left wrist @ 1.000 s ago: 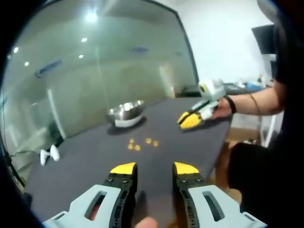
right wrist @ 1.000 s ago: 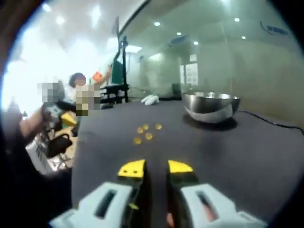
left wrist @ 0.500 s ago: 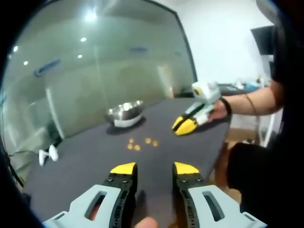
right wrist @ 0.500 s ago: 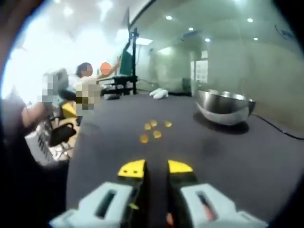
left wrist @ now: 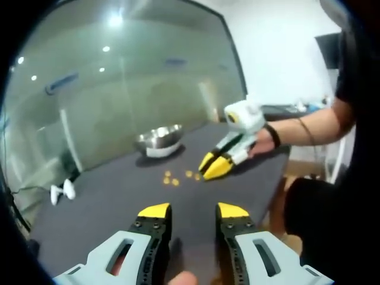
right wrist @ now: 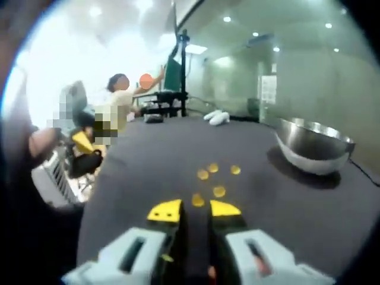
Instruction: Pick up the QQ candy scattered on the table and place it into the stainless steel bowl on the table
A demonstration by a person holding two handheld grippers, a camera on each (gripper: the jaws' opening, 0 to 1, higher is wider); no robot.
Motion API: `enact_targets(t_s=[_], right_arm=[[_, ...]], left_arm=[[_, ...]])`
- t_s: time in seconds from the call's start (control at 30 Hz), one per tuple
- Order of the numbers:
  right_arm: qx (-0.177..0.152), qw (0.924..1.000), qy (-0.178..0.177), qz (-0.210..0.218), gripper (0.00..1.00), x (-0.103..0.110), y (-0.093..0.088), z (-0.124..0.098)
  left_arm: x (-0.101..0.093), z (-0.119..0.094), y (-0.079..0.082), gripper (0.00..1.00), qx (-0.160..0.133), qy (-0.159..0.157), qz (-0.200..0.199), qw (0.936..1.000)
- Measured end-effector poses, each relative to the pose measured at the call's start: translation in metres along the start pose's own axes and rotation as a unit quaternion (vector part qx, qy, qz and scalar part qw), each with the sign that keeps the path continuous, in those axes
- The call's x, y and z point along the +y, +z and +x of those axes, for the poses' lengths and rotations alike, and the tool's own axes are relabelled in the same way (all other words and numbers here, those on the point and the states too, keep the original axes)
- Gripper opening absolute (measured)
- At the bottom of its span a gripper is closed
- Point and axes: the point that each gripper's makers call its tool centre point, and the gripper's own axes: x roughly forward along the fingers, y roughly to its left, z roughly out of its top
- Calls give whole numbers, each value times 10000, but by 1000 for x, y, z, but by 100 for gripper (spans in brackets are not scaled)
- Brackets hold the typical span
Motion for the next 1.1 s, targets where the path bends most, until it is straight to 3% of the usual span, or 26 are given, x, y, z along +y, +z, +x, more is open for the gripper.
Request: enact_targets(t_s=[0.27, 0.4, 0.83, 1.1], right_arm=[[62, 10000, 53, 9, 16, -2, 1, 15], [43, 10000, -25, 1, 10, -6, 1, 15], [38, 9999, -41, -92, 10, -3, 2, 14], [-107, 9998, -118, -139, 10, -8, 16, 4]], left_arm=[[2, -3, -1, 31, -1, 44, -18, 10000], [4, -5, -2, 31, 10, 69, -35, 10000], [1, -3, 1, 31, -22, 52, -3, 10000], [1, -2, -1, 31, -14, 33, -3, 10000]])
